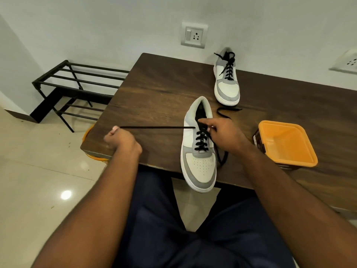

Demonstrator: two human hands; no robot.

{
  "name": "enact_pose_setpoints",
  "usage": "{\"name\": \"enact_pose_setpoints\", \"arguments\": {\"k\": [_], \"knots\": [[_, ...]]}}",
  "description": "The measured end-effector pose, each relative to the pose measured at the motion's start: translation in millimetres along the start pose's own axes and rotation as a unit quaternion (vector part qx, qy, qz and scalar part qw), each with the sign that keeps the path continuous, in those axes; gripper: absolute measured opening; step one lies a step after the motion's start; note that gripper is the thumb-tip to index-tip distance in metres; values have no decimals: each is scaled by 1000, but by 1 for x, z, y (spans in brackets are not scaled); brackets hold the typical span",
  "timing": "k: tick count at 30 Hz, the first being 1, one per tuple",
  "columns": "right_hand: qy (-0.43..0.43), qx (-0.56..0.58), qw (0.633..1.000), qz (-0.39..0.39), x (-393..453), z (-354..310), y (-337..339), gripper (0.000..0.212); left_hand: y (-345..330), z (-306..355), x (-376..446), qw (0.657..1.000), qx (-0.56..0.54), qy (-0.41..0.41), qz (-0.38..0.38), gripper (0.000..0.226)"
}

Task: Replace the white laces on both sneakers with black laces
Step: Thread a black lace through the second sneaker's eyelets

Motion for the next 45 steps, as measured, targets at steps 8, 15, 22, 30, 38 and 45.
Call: {"name": "enact_pose_setpoints", "arguments": {"k": [8, 15, 22, 30, 38, 45], "knots": [[63, -135, 989, -15, 5, 19, 8, 33, -37, -49, -84, 849, 321, -255, -333, 20], [70, -120, 990, -21, 6, 19, 11, 27, -48, -69, -84, 803, 425, -250, -335, 7], [89, -161, 983, -18, 5, 26, 7, 24, -17, -6, -15, 819, 497, -284, -36, 18], [96, -149, 984, 6, 6, 31, -1, 24, -45, -70, -90, 786, 420, -270, -364, 15], [93, -158, 983, 0, 6, 34, 3, 24, -32, -35, -21, 896, 341, -197, -204, 21], [85, -116, 990, -15, 8, 31, 0, 26, -10, -20, -39, 775, 422, -431, -188, 29]]}}
Point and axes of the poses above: each hand's wrist, its own x-axis towards the middle knuckle, its own y-axis out of the back of the hand, z = x × y, the point moved 3 cm from there along x, towards the middle knuckle, and after that the axes turned 7 degrees about y, right-handed, at the moved point
